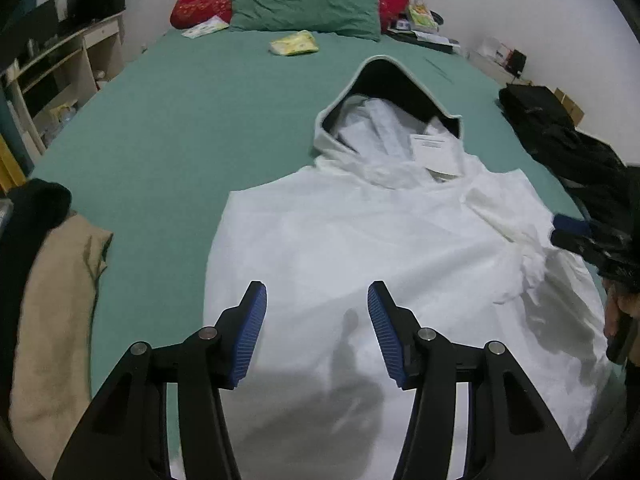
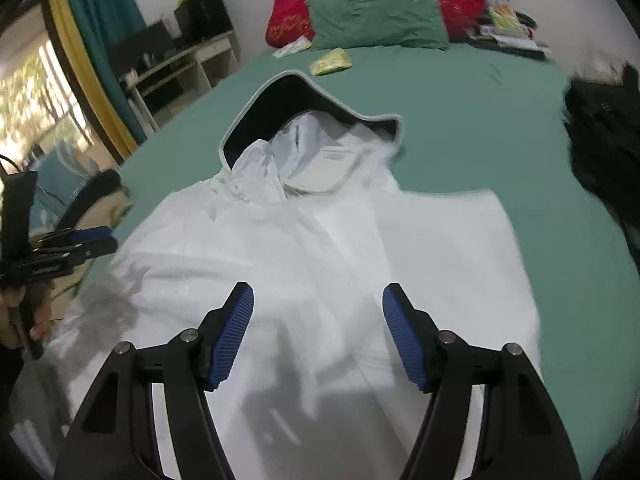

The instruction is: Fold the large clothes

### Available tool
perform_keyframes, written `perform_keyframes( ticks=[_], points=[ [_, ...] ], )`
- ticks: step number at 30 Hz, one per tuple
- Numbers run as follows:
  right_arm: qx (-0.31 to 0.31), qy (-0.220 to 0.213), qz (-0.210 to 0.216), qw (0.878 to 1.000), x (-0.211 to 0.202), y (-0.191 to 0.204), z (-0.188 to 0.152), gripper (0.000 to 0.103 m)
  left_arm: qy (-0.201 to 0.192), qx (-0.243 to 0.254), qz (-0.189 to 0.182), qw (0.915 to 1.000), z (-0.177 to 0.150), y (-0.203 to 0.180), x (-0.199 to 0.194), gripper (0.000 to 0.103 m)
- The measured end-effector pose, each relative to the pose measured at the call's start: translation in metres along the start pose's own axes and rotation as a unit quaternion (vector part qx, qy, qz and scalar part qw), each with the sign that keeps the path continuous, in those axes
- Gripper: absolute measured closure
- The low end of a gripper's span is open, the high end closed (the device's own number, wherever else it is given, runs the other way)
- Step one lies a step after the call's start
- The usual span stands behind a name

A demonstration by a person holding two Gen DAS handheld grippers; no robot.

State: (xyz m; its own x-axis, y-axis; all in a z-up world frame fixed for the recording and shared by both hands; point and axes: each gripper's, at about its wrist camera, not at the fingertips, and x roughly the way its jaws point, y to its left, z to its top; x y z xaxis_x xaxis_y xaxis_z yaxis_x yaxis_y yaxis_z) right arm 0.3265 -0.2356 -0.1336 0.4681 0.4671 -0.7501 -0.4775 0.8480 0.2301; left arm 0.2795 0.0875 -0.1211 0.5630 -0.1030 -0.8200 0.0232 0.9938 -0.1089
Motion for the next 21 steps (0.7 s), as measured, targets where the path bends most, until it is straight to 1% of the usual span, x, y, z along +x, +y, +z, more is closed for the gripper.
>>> perform_keyframes(
  ticks=[3, 5, 6, 7, 9, 10, 11, 12, 13, 14, 15, 17, 19, 21],
  points=[
    [-0.024, 0.012, -0.012, 1.000, 0.034, 0.009, 0.029, 0.036, 0.009, 0.001, -0.039, 0.9992, -0.003, 0.002, 0.018, 0.047],
    [-0.021, 0.040, -0.007, 0.999, 0.058, 0.009, 0.041, 0.052, 0.019, 0.004, -0.062, 0.9979, -0.009, 0.000, 0.026, 0.047],
    [-0.017, 0.057, -0.004, 0.998, 0.068, 0.008, 0.044, 0.069, 0.026, 0.002, -0.076, 0.9967, -0.013, 0.000, 0.032, 0.047],
    [-0.016, 0.070, -0.001, 0.997, 0.076, 0.008, 0.048, 0.085, 0.034, -0.003, -0.089, 0.9954, -0.017, 0.000, 0.036, 0.047],
    [-0.028, 0.088, 0.005, 0.996, 0.082, 0.009, 0.050, 0.098, 0.051, -0.009, -0.101, 0.9935, -0.024, -0.002, 0.044, 0.047],
    [-0.030, 0.092, 0.001, 0.995, 0.082, 0.007, 0.051, 0.098, 0.059, -0.004, -0.104, 0.9929, -0.027, -0.003, 0.048, 0.047],
    [-0.028, 0.091, 0.002, 0.995, 0.080, 0.005, 0.053, 0.101, 0.061, 0.004, -0.103, 0.9928, -0.029, -0.004, 0.049, 0.047],
    [-0.027, 0.084, 0.003, 0.996, 0.074, 0.003, 0.057, 0.101, 0.054, 0.012, -0.100, 0.9934, -0.031, -0.007, 0.048, 0.053],
    [-0.027, 0.070, 0.002, 0.997, 0.065, 0.000, 0.062, 0.101, 0.050, 0.015, -0.097, 0.9938, -0.031, -0.007, 0.047, 0.076],
    [-0.025, 0.051, 0.001, 0.998, 0.054, -0.002, 0.069, 0.101, 0.051, 0.018, -0.095, 0.9940, -0.031, -0.008, 0.045, 0.090],
    [-0.024, 0.024, 0.006, 0.999, 0.036, -0.006, 0.077, 0.101, 0.051, 0.017, -0.090, 0.9945, -0.031, -0.007, 0.042, 0.099],
    [-0.023, -0.028, 0.007, 0.999, 0.002, -0.011, 0.091, 0.101, 0.014, 0.005, -0.091, 0.9957, -0.028, -0.005, 0.025, 0.099],
    [-0.016, -0.078, 0.001, 0.997, -0.036, -0.021, 0.100, 0.101, -0.029, -0.004, -0.087, 0.9958, -0.024, -0.003, 0.001, 0.100],
    [-0.011, -0.136, 0.003, 0.991, -0.077, -0.033, 0.093, 0.101, -0.058, -0.009, -0.083, 0.9948, -0.024, -0.003, -0.017, 0.101]
  ],
)
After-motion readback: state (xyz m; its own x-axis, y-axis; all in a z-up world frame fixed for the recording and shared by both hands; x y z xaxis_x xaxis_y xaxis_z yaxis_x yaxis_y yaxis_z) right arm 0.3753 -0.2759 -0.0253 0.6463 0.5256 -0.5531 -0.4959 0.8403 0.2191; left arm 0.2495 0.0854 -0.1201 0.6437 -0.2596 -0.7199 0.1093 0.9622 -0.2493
